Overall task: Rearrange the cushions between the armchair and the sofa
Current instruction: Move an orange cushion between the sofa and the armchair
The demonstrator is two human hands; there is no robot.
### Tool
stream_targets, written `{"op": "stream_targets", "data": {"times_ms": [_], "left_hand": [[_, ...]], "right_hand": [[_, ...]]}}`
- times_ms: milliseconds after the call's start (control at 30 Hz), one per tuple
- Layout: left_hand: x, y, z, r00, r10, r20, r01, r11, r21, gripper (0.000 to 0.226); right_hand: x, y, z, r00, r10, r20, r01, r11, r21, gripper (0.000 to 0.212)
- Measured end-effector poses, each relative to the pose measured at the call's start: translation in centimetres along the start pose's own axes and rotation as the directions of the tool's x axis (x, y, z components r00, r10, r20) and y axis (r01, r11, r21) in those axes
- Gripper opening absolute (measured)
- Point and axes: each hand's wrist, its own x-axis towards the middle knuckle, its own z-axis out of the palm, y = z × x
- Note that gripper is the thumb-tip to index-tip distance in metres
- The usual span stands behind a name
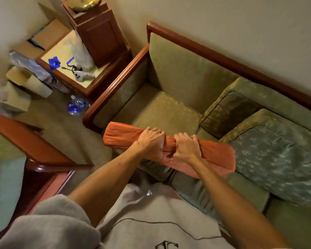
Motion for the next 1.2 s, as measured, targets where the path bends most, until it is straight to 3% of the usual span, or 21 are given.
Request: {"op": "stream_targets", "data": {"times_ms": [100, 267, 367, 500, 700, 867, 1100, 1200], "left_hand": [[-3.7, -0.9, 0.6, 0.999, -0.031, -0.009, 0.031, 0.999, -0.028, 0.066], [-12.6, -3.8, 0.5, 0.980, -0.185, 0.079, 0.197, 0.962, -0.188, 0.059], [-20.0, -7.3, -1.1, 0.948, -0.278, 0.156, 0.313, 0.905, -0.287, 0.063], [-31.9, -11.2, -4.1, 0.907, -0.396, 0.141, 0.420, 0.833, -0.359, 0.064], [-49.5, -14.6, -6.5, 0.778, -0.624, 0.071, 0.603, 0.711, -0.363, 0.066], [-61.5, -17.8, -7.4, 0.608, -0.794, 0.009, 0.739, 0.561, -0.373, 0.069], [-71.3, -23.1, -8.5, 0.462, -0.886, -0.046, 0.812, 0.443, -0.381, 0.077], [-74.1, -27.4, -8.2, 0.416, -0.908, -0.050, 0.828, 0.401, -0.392, 0.079]], "right_hand": [[-1.1, -2.0, -0.5, 0.995, -0.102, 0.024, 0.102, 0.995, -0.021, 0.050], [-3.7, -9.5, -3.3, 0.936, -0.349, 0.053, 0.351, 0.935, -0.041, 0.068], [-4.6, -16.6, -6.0, 0.863, -0.498, 0.088, 0.505, 0.857, -0.101, 0.069], [-6.4, -27.9, -9.7, 0.721, -0.661, 0.208, 0.692, 0.702, -0.167, 0.066], [-11.5, -45.3, -13.2, 0.501, -0.823, 0.266, 0.861, 0.445, -0.245, 0.063], [-14.8, -57.9, -14.4, 0.350, -0.893, 0.283, 0.927, 0.287, -0.242, 0.064], [-16.2, -70.6, -16.8, 0.160, -0.935, 0.316, 0.965, 0.081, -0.249, 0.064], [-15.2, -76.2, -17.1, 0.091, -0.938, 0.334, 0.958, -0.009, -0.286, 0.080]]}}
